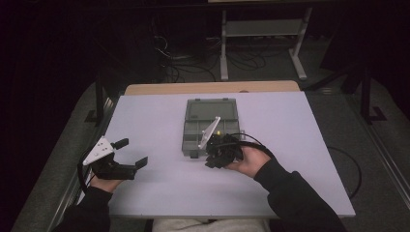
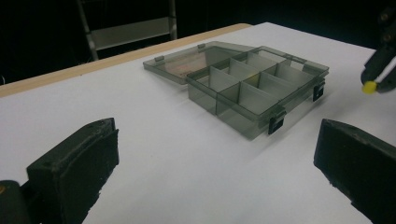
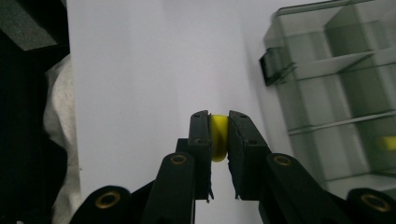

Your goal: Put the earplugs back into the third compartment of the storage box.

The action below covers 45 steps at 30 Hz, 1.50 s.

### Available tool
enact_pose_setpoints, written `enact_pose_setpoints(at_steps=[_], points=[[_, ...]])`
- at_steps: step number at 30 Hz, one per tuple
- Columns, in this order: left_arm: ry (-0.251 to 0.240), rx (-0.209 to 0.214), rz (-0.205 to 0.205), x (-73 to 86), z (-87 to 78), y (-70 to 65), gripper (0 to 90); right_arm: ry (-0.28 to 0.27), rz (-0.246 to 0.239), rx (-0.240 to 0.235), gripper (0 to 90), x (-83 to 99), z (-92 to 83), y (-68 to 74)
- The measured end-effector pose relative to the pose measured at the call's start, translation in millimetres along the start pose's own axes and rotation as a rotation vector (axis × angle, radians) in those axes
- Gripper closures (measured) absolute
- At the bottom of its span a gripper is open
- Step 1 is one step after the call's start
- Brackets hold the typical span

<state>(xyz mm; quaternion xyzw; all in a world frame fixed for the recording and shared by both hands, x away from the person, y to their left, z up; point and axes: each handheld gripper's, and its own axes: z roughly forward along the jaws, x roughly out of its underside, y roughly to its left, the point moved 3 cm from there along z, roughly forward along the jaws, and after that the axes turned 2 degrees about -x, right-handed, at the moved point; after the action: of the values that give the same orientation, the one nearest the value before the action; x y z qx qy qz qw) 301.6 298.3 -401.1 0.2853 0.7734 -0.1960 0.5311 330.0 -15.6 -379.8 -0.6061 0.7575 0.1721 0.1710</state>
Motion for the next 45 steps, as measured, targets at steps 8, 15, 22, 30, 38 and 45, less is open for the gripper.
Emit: enact_pose_setpoints(at_steps=[8,15,22,30,38,45], points=[[-0.001,0.002,-0.001,0.0,0.0,0.1,0.0,-0.024,0.025,0.017,78.5,-7.0,-15.0,-16.6],[0.0,0.002,-0.001,0.0,0.0,0.0,0.0,-0.026,0.054,0.036,78.5,-9.9,-22.2,-32.8],[0.0,0.004,-0.001,0.1,0.1,0.2,0.0,-0.035,0.085,0.054,78.5,-10.7,-26.9,-49.5],[0.0,0.004,-0.002,0.1,0.0,0.5,0.0,-0.017,0.13,0.078,78.5,-5.2,-21.5,-71.0],[0.0,0.004,-0.002,0.2,0.2,0.4,0.0,-0.025,0.172,0.119,78.5,1.2,-17.3,-92.5],[0.001,0.005,-0.003,0.3,0.3,0.6,0.0,-0.053,0.213,0.134,78.5,5.8,-12.1,-109.7]])
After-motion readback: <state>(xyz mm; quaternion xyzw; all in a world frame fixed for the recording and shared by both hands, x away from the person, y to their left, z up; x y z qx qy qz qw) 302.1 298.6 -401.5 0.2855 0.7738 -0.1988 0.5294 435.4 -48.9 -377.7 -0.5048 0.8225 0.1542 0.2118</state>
